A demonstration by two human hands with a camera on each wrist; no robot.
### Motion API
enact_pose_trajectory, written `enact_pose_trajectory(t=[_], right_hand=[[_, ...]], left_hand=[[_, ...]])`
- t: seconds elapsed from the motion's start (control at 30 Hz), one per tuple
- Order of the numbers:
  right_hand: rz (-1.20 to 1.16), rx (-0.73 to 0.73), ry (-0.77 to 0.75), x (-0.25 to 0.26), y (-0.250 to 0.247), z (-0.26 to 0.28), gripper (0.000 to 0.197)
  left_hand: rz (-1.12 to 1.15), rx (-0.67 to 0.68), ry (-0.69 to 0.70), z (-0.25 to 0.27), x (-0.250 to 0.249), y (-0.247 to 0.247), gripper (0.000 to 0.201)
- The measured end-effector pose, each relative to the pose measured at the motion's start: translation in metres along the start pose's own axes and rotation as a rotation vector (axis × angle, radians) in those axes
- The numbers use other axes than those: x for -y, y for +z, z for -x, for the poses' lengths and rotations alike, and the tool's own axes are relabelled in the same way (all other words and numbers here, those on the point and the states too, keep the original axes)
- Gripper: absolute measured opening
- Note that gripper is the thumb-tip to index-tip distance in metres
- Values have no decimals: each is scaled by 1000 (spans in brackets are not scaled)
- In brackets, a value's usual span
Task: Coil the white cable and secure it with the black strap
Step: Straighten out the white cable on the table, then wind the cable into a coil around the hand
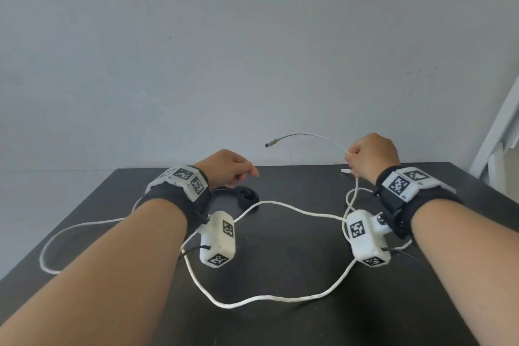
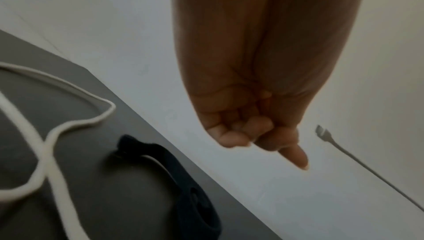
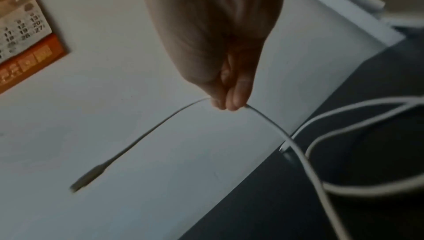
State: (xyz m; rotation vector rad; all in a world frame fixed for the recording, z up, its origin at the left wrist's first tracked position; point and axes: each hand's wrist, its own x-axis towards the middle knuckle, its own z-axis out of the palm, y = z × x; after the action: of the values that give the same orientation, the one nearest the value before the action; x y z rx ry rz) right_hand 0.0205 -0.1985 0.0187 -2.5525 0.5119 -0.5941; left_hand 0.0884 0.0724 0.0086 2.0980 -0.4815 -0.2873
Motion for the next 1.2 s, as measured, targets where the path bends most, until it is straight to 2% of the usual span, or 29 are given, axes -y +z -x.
enact_pose_trajectory(t=[0.13, 0.2, 0.27, 0.3, 0.37, 0.43, 0.53, 0.67, 0.83, 0.97, 1.03, 1.2], right_hand=[[-71, 86, -110, 14, 10, 6, 18], [-118, 131, -159, 25, 17, 9, 17], [-156, 143, -190, 32, 17, 9, 17], [-185, 147, -203, 34, 15, 10, 17], [-269, 149, -212, 36, 11, 11, 16], [-364, 113, -193, 38, 6, 11, 13], [-445, 14, -151, 36, -1, 7, 16], [-234, -43, -103, 30, -6, 2, 23], [-277, 152, -155, 39, 8, 12, 25], [-258, 237, -190, 50, 19, 21, 30], [-237, 303, -234, 56, 21, 25, 31], [-227, 372, -352, 67, 19, 33, 31]], left_hand=[[-63, -49, 28, -4, -9, 10, 16], [-144, -147, 60, -8, -18, 17, 15], [-208, -264, 116, -11, -23, 18, 23], [-228, -280, 145, -11, -25, 17, 29], [-242, -200, 160, -10, -31, 18, 38], [-142, -79, 139, -8, -35, 21, 34], [59, 4, 115, -4, -39, 24, 35], [271, 54, 88, 3, -52, 24, 37], [649, 150, 112, 12, -84, 23, 40], [780, 224, 157, 17, -96, 26, 35], [805, 192, 198, 17, -98, 28, 30], [913, 58, 249, 13, -88, 27, 32]])
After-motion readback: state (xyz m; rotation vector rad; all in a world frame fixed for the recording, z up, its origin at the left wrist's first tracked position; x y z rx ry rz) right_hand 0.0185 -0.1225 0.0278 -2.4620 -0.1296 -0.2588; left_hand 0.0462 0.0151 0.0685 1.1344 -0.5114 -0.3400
